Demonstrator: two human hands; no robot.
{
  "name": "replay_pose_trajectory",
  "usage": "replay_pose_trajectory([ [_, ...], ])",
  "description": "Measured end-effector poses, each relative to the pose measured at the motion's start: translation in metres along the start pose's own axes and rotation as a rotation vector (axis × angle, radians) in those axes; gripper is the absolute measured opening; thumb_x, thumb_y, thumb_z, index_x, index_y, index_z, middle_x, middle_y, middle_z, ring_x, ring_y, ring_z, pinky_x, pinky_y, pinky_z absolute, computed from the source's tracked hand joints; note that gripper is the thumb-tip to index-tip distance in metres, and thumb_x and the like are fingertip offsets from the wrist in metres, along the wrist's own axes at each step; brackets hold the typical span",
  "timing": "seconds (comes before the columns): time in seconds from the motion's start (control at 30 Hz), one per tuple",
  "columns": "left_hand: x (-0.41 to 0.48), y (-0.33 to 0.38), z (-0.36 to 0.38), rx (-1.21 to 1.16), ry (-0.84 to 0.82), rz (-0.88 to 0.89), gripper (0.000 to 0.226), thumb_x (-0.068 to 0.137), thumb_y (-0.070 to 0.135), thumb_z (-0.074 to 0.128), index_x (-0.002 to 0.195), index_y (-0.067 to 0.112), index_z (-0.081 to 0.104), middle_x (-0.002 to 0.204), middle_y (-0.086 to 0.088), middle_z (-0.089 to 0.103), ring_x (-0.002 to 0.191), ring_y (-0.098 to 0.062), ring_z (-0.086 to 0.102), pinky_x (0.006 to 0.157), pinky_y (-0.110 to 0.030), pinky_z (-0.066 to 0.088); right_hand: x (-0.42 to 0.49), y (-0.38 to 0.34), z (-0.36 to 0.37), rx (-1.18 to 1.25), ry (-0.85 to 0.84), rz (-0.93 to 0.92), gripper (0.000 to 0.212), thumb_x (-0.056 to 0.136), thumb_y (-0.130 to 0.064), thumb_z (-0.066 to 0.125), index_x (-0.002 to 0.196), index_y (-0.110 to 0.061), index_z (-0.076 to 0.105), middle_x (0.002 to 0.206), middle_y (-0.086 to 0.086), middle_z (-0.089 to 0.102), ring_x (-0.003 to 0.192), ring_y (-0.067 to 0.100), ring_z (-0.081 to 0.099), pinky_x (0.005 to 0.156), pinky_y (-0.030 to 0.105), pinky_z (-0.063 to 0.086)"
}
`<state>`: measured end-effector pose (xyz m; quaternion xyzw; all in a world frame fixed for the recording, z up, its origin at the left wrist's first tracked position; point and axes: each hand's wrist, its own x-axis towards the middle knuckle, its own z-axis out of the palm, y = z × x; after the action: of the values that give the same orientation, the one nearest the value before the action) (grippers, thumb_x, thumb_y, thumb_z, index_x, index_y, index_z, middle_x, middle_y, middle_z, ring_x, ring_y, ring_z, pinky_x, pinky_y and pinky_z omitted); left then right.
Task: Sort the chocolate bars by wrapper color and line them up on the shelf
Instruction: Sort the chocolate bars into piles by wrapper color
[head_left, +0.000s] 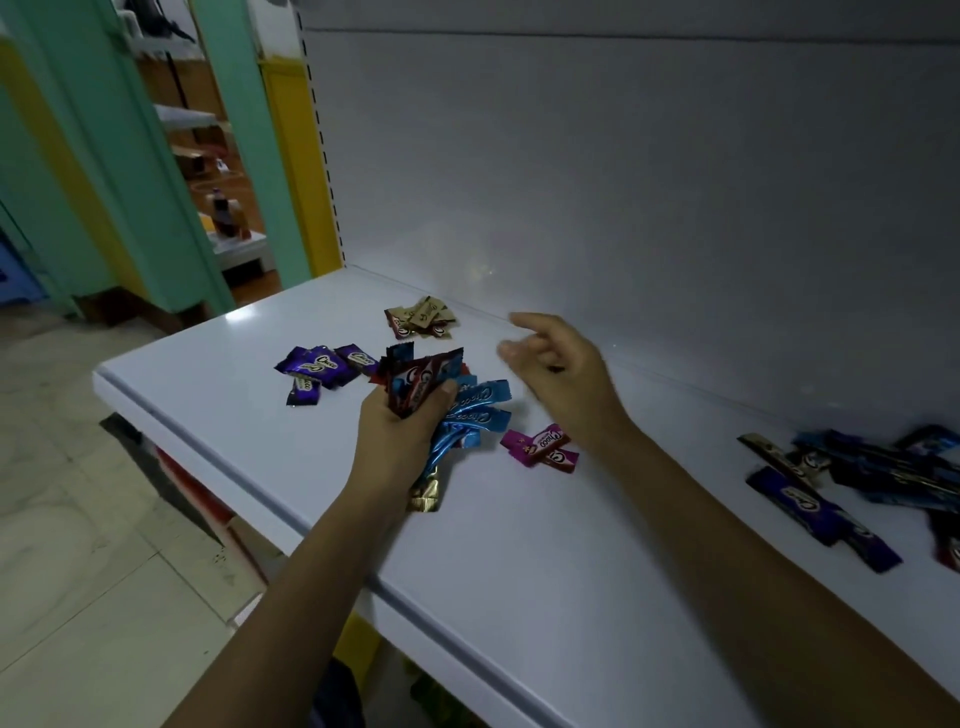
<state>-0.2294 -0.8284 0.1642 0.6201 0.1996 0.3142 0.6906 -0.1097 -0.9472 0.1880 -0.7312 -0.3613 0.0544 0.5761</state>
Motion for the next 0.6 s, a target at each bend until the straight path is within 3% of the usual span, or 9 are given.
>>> replay_pose_trajectory([
  [0.07,-0.003,0.001,-0.002,-0.007,-0.029,0.004,0.012,0.091,0.011,0.061,0.101,0.011,0.066,0.088,-0.006,0.075,0.081,-0.022,0.072,0.069,-0.028,0.058,-0.003,-0.014,0.013,0.039,-0.207,-0.033,0.037,0.086,-0.031,0.064,0.122,-0.033,0.054,0.11,-0.003,0.064,0.098,0.006,0.063,0.086,0.019,0.052],
  [0.13,-0.005,0.001,-0.002,-0.006,-0.066,0.012,0.017,0.091,0.011,0.061,0.106,0.005,0.065,0.091,-0.011,0.074,0.082,-0.025,0.072,0.07,-0.031,0.059,-0.006,-0.019,0.02,0.077,-0.261,-0.082,0.024,0.087,-0.015,0.066,0.109,-0.024,0.064,0.102,-0.001,0.068,0.095,0.009,0.065,0.087,0.023,0.053],
  [0.23,-0.007,0.003,-0.002,-0.009,-0.059,0.015,0.01,0.091,0.009,0.061,0.098,0.012,0.066,0.082,-0.002,0.074,0.077,-0.018,0.072,0.066,-0.026,0.057,-0.005,-0.021,0.017,0.206,-0.126,0.026,0.011,0.087,-0.004,0.064,0.09,-0.013,0.068,0.083,-0.002,0.07,0.076,0.006,0.067,0.073,0.02,0.055],
  [0.37,-0.007,0.003,-0.001,-0.047,-0.04,-0.002,0.011,0.091,0.012,0.061,0.095,0.02,0.066,0.08,0.007,0.075,0.077,-0.012,0.071,0.066,-0.021,0.056,0.001,-0.007,-0.007,0.245,0.137,0.243,0.009,0.088,-0.005,0.063,0.095,-0.005,0.068,0.079,0.005,0.069,0.055,0.0,0.062,0.052,0.013,0.047],
  [0.5,-0.007,0.004,-0.001,-0.051,-0.027,0.003,0.011,0.091,0.014,0.061,0.095,0.023,0.065,0.079,0.01,0.074,0.076,-0.009,0.071,0.063,-0.019,0.055,-0.005,0.028,-0.033,-0.196,0.431,0.099,0.006,0.084,-0.01,0.069,0.086,-0.016,0.071,0.083,0.0,0.07,0.072,0.007,0.063,0.065,0.023,0.052],
  [0.6,-0.007,0.003,-0.001,-0.035,-0.015,0.008,0.011,0.091,0.015,0.062,0.096,0.023,0.065,0.081,0.008,0.074,0.077,-0.009,0.071,0.063,-0.018,0.055,-0.012,0.049,-0.044,-0.591,0.413,-0.051,0.01,0.083,-0.01,0.068,0.09,-0.014,0.072,0.09,0.002,0.068,0.085,0.016,0.057,0.071,0.026,0.041],
])
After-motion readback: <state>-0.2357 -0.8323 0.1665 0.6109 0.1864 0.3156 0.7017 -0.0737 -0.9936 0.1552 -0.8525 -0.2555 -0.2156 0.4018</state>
